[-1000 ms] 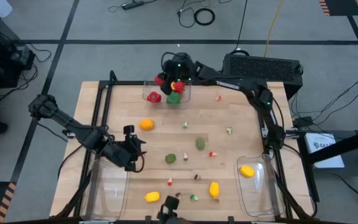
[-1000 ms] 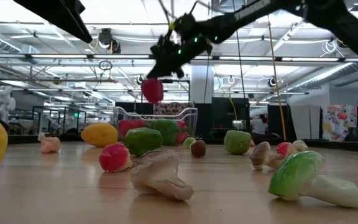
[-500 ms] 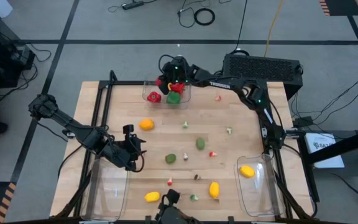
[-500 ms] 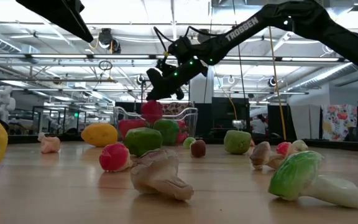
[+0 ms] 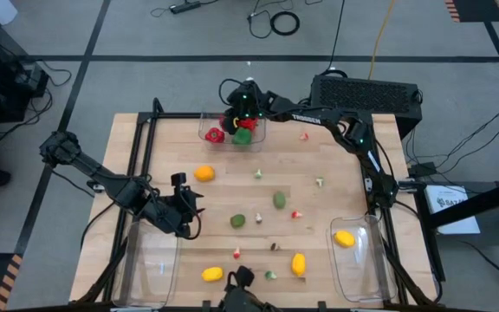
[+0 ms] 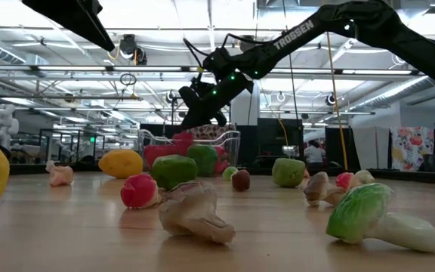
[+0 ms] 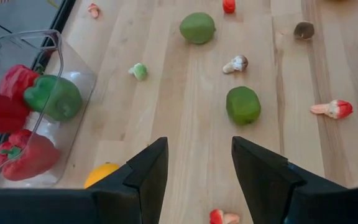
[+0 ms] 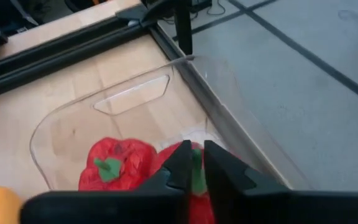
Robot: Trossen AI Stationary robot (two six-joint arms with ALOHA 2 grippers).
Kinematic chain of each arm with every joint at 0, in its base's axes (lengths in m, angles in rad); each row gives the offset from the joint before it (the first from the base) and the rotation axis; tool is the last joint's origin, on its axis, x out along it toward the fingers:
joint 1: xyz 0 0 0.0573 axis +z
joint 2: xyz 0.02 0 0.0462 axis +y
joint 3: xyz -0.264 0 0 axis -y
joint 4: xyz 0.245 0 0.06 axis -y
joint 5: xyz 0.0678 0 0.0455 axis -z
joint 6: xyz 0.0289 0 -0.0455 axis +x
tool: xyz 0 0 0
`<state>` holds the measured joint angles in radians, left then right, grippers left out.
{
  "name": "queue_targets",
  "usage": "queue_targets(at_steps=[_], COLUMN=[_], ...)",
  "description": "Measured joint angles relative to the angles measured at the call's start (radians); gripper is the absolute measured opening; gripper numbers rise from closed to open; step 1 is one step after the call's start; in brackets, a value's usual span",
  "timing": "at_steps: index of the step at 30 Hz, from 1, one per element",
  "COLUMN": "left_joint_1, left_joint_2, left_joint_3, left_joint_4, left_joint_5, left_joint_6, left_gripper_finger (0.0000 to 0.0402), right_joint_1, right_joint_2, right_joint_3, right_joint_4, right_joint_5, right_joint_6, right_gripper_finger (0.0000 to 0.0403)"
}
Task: Sort produce into baskets
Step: Put the red bell pepper into the top transparent bin, then put the brown mushroom into the bottom left transparent bin
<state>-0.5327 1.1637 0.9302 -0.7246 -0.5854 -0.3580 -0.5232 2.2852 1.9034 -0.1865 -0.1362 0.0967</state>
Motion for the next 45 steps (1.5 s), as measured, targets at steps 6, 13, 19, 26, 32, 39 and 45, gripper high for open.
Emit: queue_targets(at_steps=[6,13,19,26,32,39,45], left_joint_1=[0.0,0.0,0.0,0.0,0.001,0.001,0.002], left_joint_2=[0.0,0.0,0.0,0.0,0.0,0.0,0.001], left_joint_3=[0.0,-0.001,-0.001,-0.001,-0.001,-0.001,-0.001], left_joint_4=[0.0,-0.003,-0.003,-0.003,-0.003,0.009,0.043], left_joint_5=[0.0,0.0,0.0,-0.016,-0.027,-0.047,-0.049], left_joint_6=[-0.001,-0.002,-0.002,-0.076,-0.072,-0.073,-0.089], left_gripper_finger=[0.0183,0.0183,0.0183,0.0183,0.0183,0.0183,0.0183], right_joint_1=[0.006,0.072,0.228,0.449,0.601,0.712,0.738], right_joint_2=[-0.002,-0.176,-0.356,-0.501,-0.703,-0.88,-0.898], right_joint_3=[0.0,0.001,0.002,-0.126,-0.437,-0.788,-0.959], right_joint_4=[-0.021,-0.233,-0.653,-0.921,-0.852,-0.485,-0.197], right_joint_5=[0.001,-0.021,0.071,0.217,0.405,0.541,0.552], right_joint_6=[0.01,-0.044,-0.117,0.042,0.231,0.389,0.29], right_gripper_finger=[0.0091,0.0131,0.0137,0.0137,0.0137,0.0137,0.0137])
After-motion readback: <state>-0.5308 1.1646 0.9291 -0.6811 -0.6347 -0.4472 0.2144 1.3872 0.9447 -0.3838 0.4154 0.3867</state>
